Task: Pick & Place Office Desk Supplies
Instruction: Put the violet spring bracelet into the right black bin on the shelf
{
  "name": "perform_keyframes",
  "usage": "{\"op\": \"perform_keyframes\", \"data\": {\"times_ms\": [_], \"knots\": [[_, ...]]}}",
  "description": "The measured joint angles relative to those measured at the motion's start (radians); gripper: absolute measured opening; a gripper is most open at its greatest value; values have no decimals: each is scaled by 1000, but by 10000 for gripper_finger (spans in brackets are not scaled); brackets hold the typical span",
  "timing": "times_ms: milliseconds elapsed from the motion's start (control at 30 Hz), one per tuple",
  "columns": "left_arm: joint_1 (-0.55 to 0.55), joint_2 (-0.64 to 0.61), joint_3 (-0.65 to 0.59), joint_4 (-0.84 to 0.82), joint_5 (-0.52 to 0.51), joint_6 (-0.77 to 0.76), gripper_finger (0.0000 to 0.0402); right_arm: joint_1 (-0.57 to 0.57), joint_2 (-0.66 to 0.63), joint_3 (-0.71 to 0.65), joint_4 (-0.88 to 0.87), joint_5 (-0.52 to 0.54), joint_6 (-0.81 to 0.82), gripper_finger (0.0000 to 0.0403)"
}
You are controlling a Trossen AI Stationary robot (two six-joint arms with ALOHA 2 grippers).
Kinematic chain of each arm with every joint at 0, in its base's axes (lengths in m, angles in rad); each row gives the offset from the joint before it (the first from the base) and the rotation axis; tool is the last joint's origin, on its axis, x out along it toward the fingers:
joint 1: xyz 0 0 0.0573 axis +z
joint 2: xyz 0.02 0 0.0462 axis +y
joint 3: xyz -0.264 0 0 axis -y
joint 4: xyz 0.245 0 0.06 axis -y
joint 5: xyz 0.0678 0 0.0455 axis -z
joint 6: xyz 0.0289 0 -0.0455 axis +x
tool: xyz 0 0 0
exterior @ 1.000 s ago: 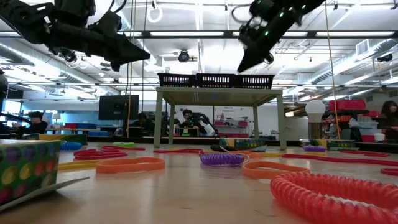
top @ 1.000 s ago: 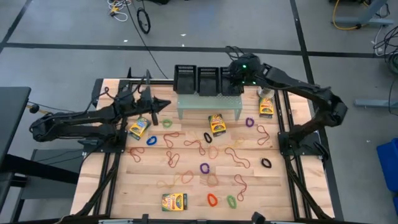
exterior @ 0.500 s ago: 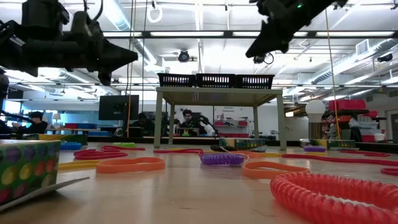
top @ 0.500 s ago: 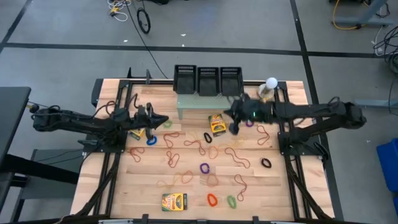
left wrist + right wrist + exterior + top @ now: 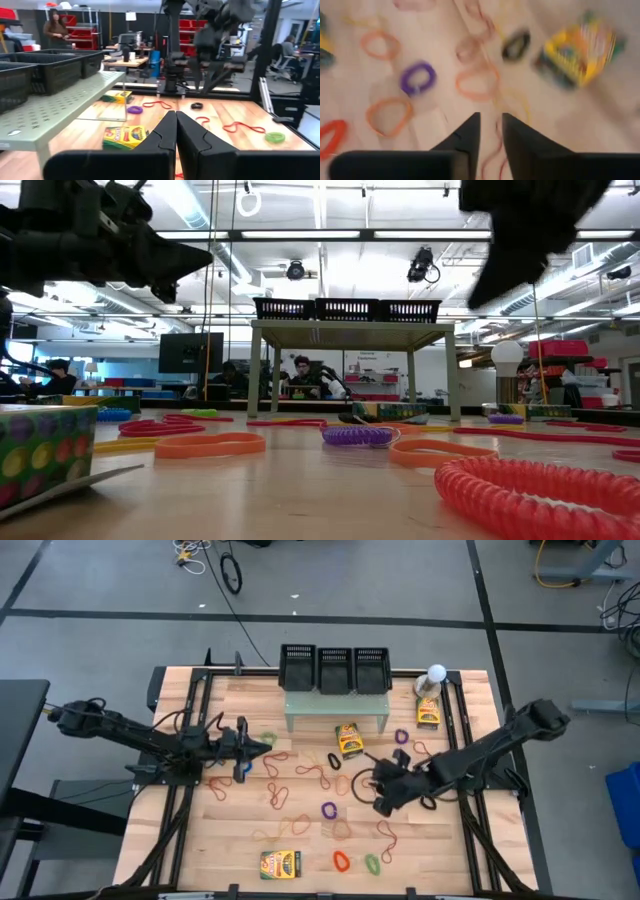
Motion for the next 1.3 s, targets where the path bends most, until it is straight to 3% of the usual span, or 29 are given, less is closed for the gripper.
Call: {"op": "perform_keyframes", "data": {"times_ms": [133, 333, 700, 1033, 1300], "knots": [[-8, 0, 0, -1, -19, -2, 7, 1, 80, 0, -59, -62, 143, 138], [-8, 0, 1, -24, -13, -69, 7, -33, 240, 12, 143, -158, 47, 160], [-8, 0, 1, -25, -20, -43, 7, -113, 543, 327, 191, -241, -54, 158], [-8, 0, 1, -24, -16, -26, 8, -127, 659, 388, 180, -291, -72, 102], [-8, 0, 1, -24, -17, -61, 8, -135, 577, 381, 127, -283, -96, 15]]}}
